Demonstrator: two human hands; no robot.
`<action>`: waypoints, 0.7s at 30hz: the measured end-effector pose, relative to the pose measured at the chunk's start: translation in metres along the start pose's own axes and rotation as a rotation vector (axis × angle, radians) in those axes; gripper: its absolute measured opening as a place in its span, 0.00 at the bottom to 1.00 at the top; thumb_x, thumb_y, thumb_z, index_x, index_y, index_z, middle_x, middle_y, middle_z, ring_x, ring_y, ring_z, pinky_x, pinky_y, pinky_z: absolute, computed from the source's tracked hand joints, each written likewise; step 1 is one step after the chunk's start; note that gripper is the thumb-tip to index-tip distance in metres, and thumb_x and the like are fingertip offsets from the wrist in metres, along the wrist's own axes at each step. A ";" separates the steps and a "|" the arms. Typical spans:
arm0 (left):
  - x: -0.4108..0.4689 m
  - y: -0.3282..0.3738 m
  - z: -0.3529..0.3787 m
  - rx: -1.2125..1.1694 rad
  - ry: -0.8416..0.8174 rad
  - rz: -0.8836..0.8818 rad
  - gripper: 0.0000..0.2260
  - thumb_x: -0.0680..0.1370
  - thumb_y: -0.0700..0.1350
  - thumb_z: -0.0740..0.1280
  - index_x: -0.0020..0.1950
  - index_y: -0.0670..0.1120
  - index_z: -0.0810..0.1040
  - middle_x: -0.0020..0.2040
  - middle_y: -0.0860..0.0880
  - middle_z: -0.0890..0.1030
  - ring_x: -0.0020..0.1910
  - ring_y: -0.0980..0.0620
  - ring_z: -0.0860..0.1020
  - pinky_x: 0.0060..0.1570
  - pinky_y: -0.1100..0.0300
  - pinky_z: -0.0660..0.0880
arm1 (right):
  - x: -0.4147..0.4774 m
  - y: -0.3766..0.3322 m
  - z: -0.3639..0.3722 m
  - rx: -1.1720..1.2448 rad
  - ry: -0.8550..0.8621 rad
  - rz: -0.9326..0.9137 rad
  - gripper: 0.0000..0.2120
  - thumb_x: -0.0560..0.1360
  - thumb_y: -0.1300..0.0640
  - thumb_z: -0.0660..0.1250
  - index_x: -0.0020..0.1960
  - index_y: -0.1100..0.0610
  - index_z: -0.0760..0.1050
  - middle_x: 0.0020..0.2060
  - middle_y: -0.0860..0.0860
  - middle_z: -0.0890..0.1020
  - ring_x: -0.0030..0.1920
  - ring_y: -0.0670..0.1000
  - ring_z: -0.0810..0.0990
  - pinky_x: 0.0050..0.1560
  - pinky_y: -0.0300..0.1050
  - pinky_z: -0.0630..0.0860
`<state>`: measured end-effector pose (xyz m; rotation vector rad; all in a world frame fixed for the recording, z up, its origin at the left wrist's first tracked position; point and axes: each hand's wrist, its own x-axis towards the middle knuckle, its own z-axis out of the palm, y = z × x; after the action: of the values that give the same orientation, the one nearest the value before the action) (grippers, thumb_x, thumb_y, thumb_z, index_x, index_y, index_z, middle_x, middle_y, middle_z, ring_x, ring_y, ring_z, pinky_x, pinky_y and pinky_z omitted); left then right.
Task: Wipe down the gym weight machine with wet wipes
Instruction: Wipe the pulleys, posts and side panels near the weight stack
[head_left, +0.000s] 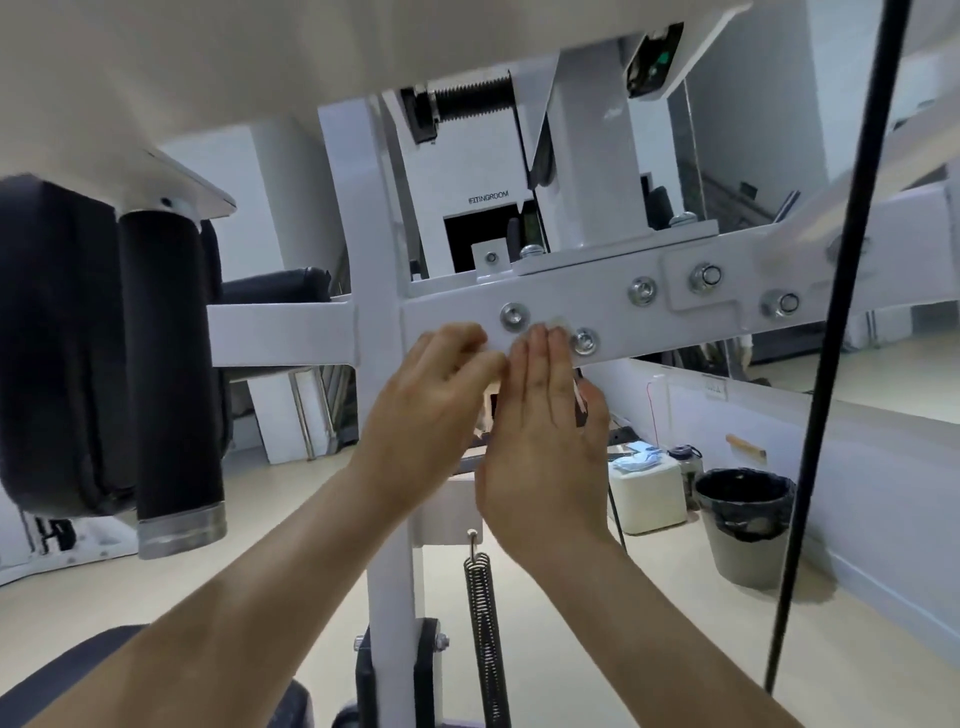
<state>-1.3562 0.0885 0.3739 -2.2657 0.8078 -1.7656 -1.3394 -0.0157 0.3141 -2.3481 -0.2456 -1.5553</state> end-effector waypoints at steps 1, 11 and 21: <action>0.005 0.001 -0.001 -0.026 -0.021 -0.050 0.05 0.77 0.40 0.65 0.50 0.41 0.80 0.53 0.44 0.77 0.47 0.48 0.76 0.44 0.58 0.75 | 0.009 0.001 -0.003 -0.006 0.006 0.014 0.35 0.75 0.56 0.56 0.78 0.66 0.48 0.78 0.62 0.51 0.79 0.58 0.47 0.72 0.57 0.49; 0.036 0.023 0.021 0.001 0.097 -0.059 0.05 0.68 0.31 0.71 0.37 0.39 0.78 0.41 0.44 0.77 0.40 0.44 0.75 0.37 0.54 0.73 | 0.009 0.031 -0.026 -0.156 -0.070 -0.040 0.36 0.75 0.54 0.59 0.78 0.64 0.50 0.78 0.59 0.54 0.79 0.54 0.47 0.71 0.62 0.45; 0.062 0.045 0.031 0.005 0.121 -0.105 0.01 0.72 0.40 0.73 0.41 0.42 0.84 0.42 0.46 0.77 0.41 0.46 0.75 0.36 0.57 0.75 | 0.007 0.043 -0.016 -0.040 0.016 0.114 0.38 0.73 0.49 0.53 0.78 0.64 0.51 0.78 0.60 0.56 0.78 0.57 0.53 0.72 0.57 0.49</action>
<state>-1.3313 0.0136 0.3977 -2.2555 0.7160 -1.9646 -1.3364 -0.0619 0.3195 -2.3344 -0.0758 -1.5378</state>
